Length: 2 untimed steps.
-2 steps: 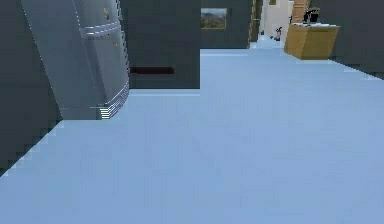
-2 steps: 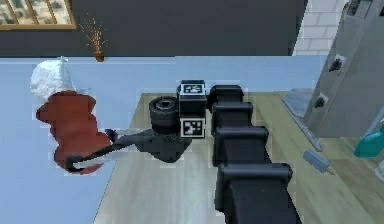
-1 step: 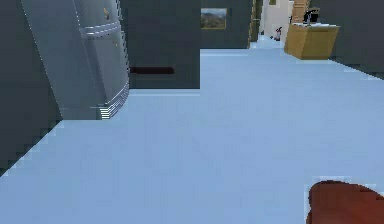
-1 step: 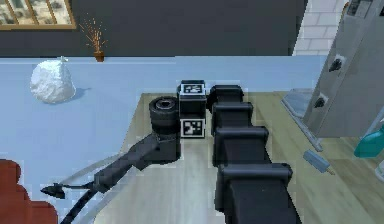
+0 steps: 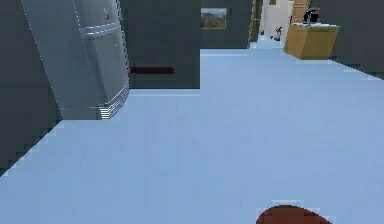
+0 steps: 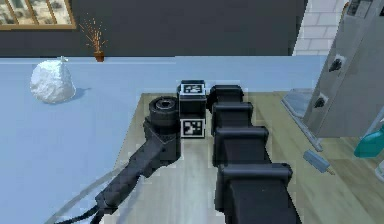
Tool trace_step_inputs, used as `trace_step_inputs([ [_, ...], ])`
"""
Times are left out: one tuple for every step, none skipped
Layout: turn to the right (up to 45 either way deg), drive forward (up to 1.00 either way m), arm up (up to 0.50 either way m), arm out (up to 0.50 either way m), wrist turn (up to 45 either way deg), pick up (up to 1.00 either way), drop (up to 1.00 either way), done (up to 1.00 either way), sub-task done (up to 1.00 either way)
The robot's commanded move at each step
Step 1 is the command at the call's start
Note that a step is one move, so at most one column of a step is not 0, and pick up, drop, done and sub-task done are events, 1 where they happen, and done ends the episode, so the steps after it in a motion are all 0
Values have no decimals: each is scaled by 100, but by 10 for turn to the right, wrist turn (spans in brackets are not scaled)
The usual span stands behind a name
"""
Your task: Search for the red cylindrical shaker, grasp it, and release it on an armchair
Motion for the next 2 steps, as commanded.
trace_step_inputs([
  [0,0,0,-12,0,0,0,0,0],
  [-450,0,0,0,0,0,0,0,0],
])
